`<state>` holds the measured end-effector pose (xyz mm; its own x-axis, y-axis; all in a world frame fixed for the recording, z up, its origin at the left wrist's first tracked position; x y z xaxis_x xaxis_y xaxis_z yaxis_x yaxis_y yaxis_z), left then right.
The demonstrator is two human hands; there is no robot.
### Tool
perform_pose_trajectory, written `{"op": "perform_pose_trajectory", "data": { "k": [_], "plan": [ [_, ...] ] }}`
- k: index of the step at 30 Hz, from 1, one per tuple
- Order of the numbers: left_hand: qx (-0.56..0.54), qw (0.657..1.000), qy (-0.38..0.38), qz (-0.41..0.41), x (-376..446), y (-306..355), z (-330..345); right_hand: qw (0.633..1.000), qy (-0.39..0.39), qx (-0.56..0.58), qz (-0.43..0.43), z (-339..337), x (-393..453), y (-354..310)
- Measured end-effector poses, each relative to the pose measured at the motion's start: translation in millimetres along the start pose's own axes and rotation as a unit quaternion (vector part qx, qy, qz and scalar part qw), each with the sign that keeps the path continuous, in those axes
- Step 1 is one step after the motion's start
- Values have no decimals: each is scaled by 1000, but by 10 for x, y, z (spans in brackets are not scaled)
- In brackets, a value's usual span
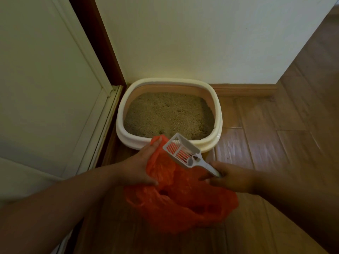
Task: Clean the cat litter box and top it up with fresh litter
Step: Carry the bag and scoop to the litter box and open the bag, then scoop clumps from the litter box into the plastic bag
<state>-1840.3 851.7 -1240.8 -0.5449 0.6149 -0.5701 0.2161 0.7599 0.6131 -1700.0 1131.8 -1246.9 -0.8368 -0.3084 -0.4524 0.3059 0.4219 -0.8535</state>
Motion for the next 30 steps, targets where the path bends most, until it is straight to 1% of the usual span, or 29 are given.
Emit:
{"op": "perform_pose_trajectory", "data": {
  "k": [4,6,8,11,12,13,15,16,19,22,24,27,30],
  "plan": [
    [-82,996,23,-7,-37,14,-106,1000,14,-11,14,-18,8,89],
    [-95,994,46,-17,-33,-7,-144,997,36,-66,10,-85,12,83],
    [-55,995,80,-32,-27,-86,-172,989,68,-128,2,-173,15,56],
    [109,984,138,-38,-13,-156,-181,964,148,-221,8,-327,37,8],
    [147,979,136,-41,-22,-120,-167,958,170,-229,16,-370,59,-1],
    [165,978,115,-54,-19,-75,-150,957,180,-224,25,-396,92,-2],
    [172,979,60,-95,22,-2,-128,960,182,-210,39,-401,175,-41],
    [171,977,48,-114,53,17,-134,960,185,-206,41,-393,221,-76],
    [167,974,56,-142,123,38,-203,953,197,-226,37,-407,351,-216],
    [137,979,73,-131,117,85,-285,931,215,-292,29,-513,456,-433],
    [119,981,76,-130,115,94,-360,919,226,-319,39,-623,537,-623],
    [84,982,75,-149,83,153,-498,926,195,-315,70,-821,675,-941],
    [62,979,83,-174,54,239,-582,926,175,-327,64,-1045,840,-1206]
  ]
}}
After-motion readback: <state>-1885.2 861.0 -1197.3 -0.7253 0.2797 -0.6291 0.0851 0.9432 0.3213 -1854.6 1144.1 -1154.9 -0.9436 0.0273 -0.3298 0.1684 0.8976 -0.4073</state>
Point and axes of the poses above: each hand's wrist, its own x-axis towards the middle knuckle, its own z-axis out of the palm, y = z × x, the point moved 3 cm from there along x, towards the middle knuckle, and after that the axes turned 12 degrees about -z, right-handed, at the moved point
